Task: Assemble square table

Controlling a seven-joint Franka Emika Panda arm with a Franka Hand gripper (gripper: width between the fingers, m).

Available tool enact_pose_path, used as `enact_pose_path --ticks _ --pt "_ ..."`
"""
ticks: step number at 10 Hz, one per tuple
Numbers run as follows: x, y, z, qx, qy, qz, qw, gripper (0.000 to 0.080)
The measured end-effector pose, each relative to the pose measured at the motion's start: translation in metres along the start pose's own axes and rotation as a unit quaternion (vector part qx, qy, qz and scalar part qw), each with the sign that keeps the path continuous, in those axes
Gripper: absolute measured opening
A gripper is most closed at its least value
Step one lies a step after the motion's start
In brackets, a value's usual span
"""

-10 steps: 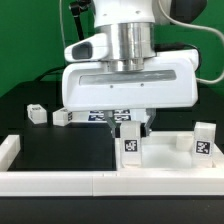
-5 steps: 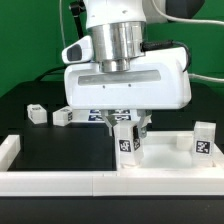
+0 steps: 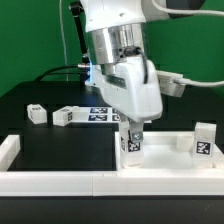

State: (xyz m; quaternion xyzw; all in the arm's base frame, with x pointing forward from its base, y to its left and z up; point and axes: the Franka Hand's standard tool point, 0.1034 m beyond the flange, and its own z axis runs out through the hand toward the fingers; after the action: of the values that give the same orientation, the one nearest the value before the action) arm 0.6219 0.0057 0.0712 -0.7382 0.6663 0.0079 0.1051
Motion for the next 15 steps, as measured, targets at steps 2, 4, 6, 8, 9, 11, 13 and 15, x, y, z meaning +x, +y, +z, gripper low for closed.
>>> enact_pose_path --ticks 2,4,6,8,9,11,13,15 --pt "-0.0024 0.0006 0.0009 -0.002 0.0 -0.015 1.0 0.0369" --pt "-0.0066 0.0011 0.0023 -0.008 0.006 -0.139 0.99 0.0504" --pt "-0.0104 0.0071 0.0057 -0.032 0.001 -0.343 0.939 0.064" --pt "-0.0087 0.0069 0.0054 -0.032 -0.001 -0.424 0.905 0.0648" --pt "-0.0081 0.0066 0.0049 -0.035 -0.001 -0.481 0.876 0.0648" --pt "-0.0099 0.0005 0.0013 -0.039 0.005 -0.583 0.812 0.0649" --pt "-0.0094 0.0013 0.0021 -0.039 0.005 -0.571 0.82 0.0512" --pt "-0.003 0.0035 0.0019 -0.041 0.008 -0.52 0.853 0.0331"
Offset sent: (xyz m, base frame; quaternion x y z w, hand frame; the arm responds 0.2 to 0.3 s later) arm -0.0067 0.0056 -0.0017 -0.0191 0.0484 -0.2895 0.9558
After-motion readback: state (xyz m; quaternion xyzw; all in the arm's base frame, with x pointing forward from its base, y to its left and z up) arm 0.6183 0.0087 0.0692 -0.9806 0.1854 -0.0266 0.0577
